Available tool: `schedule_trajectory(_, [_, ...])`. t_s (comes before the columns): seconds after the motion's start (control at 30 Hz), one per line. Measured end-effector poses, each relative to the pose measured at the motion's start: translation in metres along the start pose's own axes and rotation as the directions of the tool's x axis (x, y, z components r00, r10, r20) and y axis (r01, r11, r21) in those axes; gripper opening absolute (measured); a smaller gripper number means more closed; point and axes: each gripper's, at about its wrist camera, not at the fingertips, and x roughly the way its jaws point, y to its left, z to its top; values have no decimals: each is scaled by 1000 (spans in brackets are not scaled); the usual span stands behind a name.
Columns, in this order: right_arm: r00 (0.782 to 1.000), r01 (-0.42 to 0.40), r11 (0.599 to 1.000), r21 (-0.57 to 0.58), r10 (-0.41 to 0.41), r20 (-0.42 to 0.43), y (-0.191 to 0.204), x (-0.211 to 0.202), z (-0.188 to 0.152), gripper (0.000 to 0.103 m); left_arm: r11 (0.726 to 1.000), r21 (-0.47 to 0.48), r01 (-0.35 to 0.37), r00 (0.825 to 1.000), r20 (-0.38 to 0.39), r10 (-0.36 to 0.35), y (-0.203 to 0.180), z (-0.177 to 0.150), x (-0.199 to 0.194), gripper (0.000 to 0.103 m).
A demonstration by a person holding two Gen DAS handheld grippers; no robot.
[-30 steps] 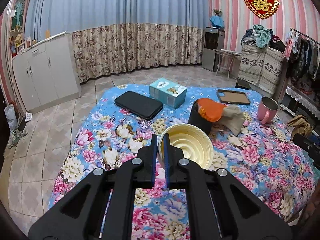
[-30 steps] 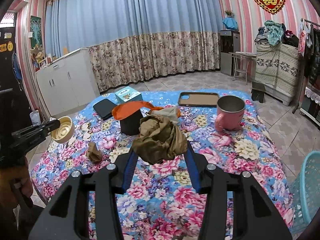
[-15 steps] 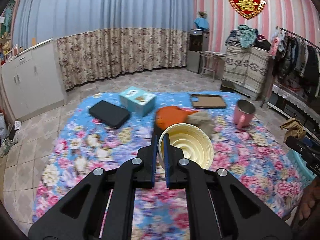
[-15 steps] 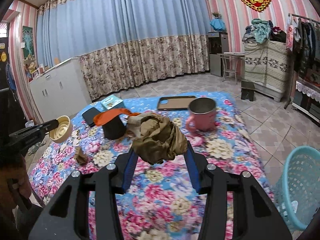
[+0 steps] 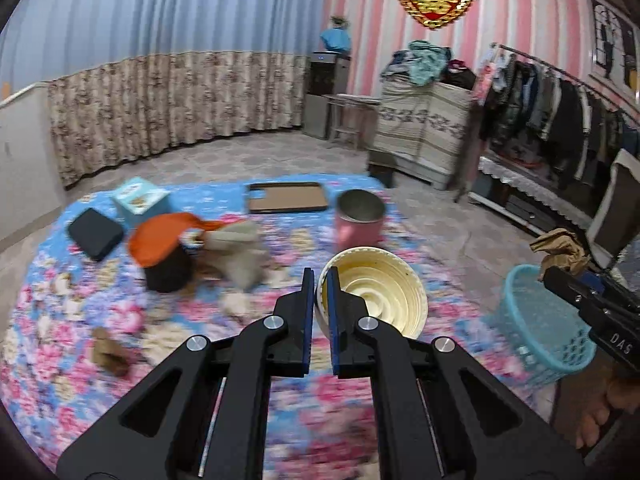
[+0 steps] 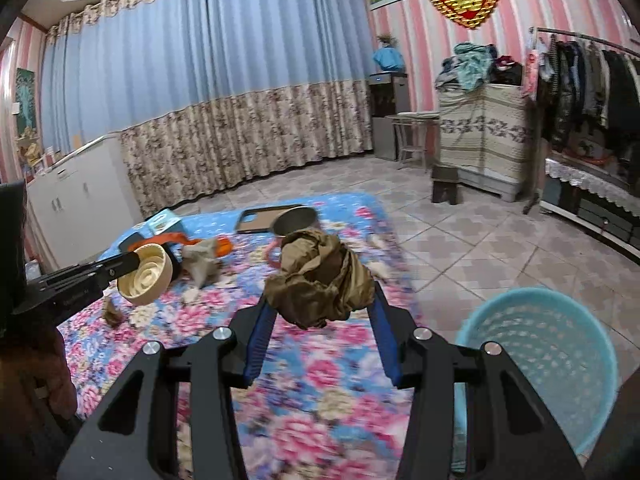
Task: Collect trash
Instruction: 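Lift the cream lid and brown paper and carry both toward the wastebasket, then open both tools over the wastebasket to drop lid and paper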
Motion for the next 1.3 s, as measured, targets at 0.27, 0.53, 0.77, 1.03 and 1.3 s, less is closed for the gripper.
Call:
schedule_trajectory(0.27, [992,120,993,12,-120,28,-58,-32,0,46,983,73,170,985,-23,-169,-96,1,20,5])
schedule_trajectory(0.53, [971,234,969,78,-237,31,-127,-62,-6,46,933,171,318,947,-98,-305,-196,-2,43,5])
schedule_trajectory(0.77, [955,291,948,133,-296,22,-169,-72,-10,46,921,168,351,935,-121,-334,-230,-1,58,5])
schedule_trajectory(1.03, [950,306,939,157,-312,13,-190,-76,-13,47,906,187,380,922,-158,-354,-255,-5,72,9])
schedule_trajectory(1.3, [943,326,929,175,-334,13,-196,-72,-8,59,907,186,377,925,-126,-359,-254,7,69,22])
